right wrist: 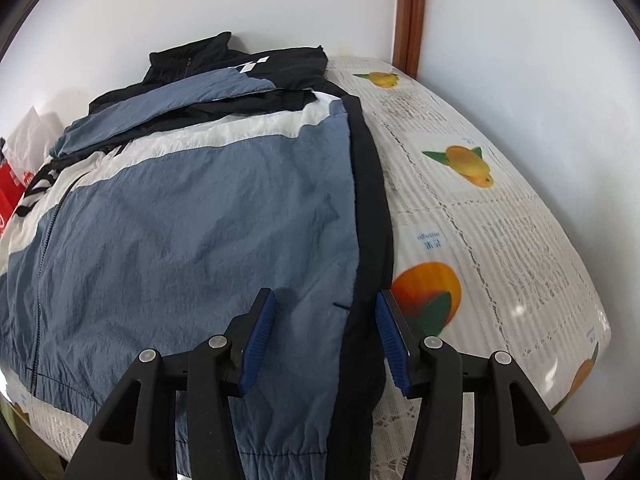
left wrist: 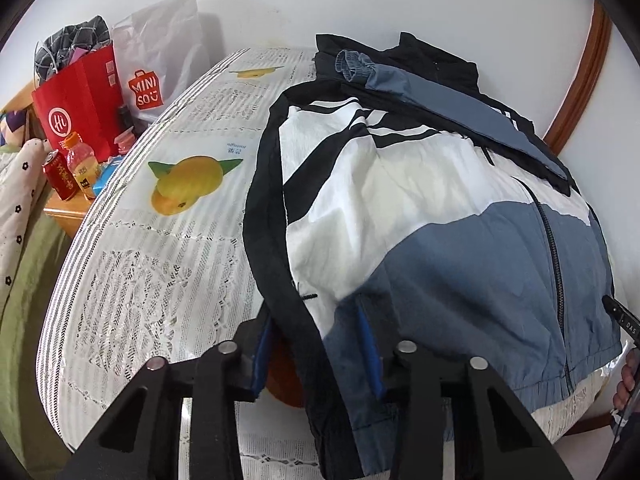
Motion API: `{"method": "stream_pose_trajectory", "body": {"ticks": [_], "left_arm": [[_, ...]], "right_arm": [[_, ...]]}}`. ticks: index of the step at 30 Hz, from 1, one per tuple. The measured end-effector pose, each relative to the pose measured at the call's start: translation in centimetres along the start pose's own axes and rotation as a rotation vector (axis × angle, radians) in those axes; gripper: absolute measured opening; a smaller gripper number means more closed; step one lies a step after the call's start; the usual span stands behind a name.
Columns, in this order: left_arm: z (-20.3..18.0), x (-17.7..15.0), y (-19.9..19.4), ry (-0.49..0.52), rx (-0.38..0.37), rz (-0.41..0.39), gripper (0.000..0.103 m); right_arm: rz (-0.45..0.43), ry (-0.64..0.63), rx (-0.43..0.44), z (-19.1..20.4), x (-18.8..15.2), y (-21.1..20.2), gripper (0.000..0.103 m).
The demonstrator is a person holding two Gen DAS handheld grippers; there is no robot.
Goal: Fold large clothes
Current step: 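Move both grippers down to the white-and-blue jacket hem, then grasp the jacket hem with both grippers and fold it up toward the collar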
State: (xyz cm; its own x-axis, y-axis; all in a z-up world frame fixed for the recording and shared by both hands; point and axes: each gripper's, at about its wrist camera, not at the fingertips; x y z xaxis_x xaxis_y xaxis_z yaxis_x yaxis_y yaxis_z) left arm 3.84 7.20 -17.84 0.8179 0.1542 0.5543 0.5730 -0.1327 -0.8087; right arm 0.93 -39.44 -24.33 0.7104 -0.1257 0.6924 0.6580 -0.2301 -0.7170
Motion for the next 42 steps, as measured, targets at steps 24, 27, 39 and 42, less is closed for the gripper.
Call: {"method": "stream_pose_trajectory", "body": {"ticks": [24,27,39,42], "left_arm": [[-1.2,-2.6,-7.2,0.087,-0.054,-0.089,0.007],[-1.2,-2.4,-8.3,0.092,-0.074,-0.108,0.007],[-1.6,3.3,-10.3,0.074,-0.112,-0.255,0.007],[-1.9,5.0,-10.0,0.072,-0.113,-0.274,0.007]], "right_arm": [[-0.126,0.008,0.082,-2.4,-2.3,-7.1,0.006],[-0.144,0.007,0.084,-2.9,-2.4,-8.1,0.006],[-0.276,0.050,0.103,-3.0,4.2,-10.7,0.006],[-0.301,0.061,0.106,-3.1,6.0,-10.6,0.006]]}}
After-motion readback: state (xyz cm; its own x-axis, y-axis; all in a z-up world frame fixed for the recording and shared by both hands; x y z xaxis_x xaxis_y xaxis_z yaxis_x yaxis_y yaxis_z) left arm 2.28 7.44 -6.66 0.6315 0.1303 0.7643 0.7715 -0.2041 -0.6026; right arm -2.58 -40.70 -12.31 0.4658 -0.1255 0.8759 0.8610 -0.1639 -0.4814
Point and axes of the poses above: each gripper's, at about its wrist camera, not at the fingertips, and y roughly the way its jaws point, z to its left, x to its top, and after that the axes turned 6 degrees about -x, right-handed
